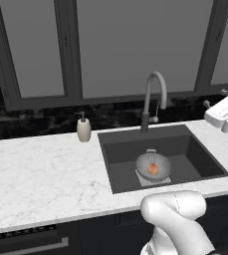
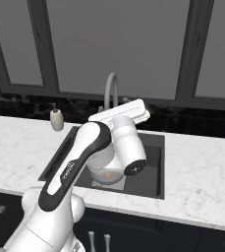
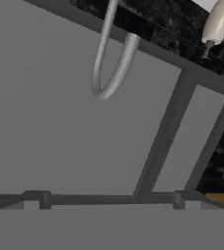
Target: Put the colander in the sink, put the peach in the colander, and turn on the sink faucet and pour water over the colander.
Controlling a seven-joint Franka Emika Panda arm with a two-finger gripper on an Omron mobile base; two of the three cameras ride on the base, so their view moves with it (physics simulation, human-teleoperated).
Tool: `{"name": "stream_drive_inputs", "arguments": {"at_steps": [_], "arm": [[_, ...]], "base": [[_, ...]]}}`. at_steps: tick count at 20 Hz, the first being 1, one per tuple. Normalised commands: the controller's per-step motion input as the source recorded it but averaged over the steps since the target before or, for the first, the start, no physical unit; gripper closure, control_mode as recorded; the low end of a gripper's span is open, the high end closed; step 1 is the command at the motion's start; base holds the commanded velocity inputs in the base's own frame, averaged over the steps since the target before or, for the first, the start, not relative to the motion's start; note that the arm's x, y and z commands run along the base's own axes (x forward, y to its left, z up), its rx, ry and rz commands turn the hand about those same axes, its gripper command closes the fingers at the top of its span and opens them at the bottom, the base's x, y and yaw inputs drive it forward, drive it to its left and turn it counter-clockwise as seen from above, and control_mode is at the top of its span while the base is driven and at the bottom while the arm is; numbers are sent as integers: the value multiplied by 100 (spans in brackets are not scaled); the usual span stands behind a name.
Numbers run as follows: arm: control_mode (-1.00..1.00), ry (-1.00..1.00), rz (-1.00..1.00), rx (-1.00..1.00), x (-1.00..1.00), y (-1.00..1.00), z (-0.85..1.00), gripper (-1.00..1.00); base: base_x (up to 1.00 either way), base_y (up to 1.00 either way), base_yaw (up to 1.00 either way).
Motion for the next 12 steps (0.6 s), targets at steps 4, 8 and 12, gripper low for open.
{"name": "stream_drive_inputs", "arguments": {"at_steps": [4,8,12], "arm": [[-100,21,18,15,100,-36,-30,-100],[-100,14,20,14,44,-65,-37,-100],[-100,-1,17,7,9,-58,-49,-100]], "base": [[0,0,0],[0,0,0],[0,0,0]]}}
